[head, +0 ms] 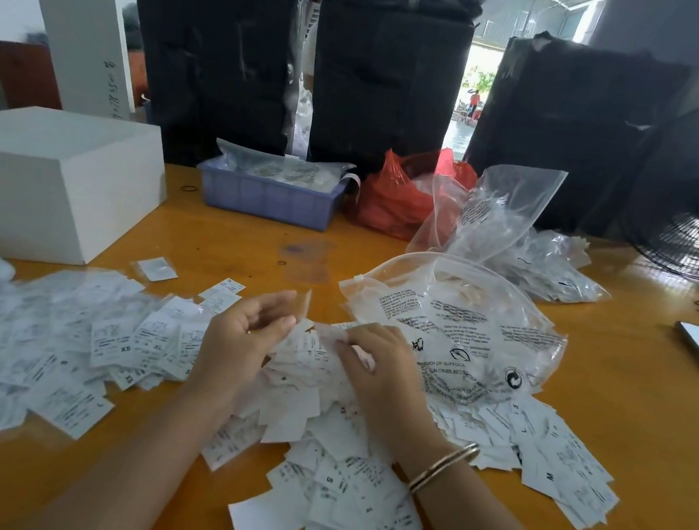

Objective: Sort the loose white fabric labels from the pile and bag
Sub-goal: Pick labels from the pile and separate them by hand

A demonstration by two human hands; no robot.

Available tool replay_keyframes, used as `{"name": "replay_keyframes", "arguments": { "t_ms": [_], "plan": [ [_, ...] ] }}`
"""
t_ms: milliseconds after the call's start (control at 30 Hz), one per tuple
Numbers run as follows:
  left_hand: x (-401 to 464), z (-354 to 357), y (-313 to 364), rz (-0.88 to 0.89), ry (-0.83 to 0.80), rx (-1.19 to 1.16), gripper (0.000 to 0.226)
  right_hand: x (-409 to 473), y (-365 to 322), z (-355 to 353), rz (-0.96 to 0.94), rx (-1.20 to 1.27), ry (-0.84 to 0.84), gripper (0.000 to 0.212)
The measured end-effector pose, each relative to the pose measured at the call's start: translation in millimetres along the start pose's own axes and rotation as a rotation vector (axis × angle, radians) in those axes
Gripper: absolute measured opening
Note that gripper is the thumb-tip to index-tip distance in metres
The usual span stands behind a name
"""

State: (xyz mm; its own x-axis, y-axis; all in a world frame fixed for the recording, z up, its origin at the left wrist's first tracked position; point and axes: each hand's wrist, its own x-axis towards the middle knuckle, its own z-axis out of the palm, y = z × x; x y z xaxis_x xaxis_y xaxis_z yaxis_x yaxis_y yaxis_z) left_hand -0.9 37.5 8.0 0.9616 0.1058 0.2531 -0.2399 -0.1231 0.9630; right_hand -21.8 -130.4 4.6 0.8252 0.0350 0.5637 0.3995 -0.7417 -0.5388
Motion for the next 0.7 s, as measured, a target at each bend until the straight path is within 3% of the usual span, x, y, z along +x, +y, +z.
{"name": "replay_keyframes", "arguments": {
  "t_ms": [133, 233, 300, 367, 567, 700],
  "plan": [
    [-1.5, 1.7, 1.5, -0.018, -0.037, -0.018, 0.015, -3.6, 1.3, -8.6, 0.262, 0.342, -0.003, 0.032],
    [-3.5, 3.3, 2.5, -0.032, -0.038, 0.014, 0.007, -4.0, -0.1, -10.2, 0.337, 0.564, 0.024, 0.015],
    [-4.2, 4.0, 2.5, -0.025, -0.057, 0.032, 0.003, -4.2, 0.2, -8.9, 0.323, 0.639, 0.087, 0.046],
    [-4.6, 4.7, 3.0, -0.009, -0.082, 0.03, 0.003, -4.6, 0.0, -9.0, 0.259, 0.569, 0.135, 0.061],
    [-7.1, 6.7, 5.4, 0.053, -0.132, 0.005, 0.037, -4.7, -1.1, -8.7, 0.177, 0.427, 0.188, 0.036],
    [-7.6, 7.3, 5.1, 0.122, -0.208, 0.057, 0.02, -7.2, -4.8, -8.2, 0.113, 0.375, 0.071, 0.028]
  ]
}}
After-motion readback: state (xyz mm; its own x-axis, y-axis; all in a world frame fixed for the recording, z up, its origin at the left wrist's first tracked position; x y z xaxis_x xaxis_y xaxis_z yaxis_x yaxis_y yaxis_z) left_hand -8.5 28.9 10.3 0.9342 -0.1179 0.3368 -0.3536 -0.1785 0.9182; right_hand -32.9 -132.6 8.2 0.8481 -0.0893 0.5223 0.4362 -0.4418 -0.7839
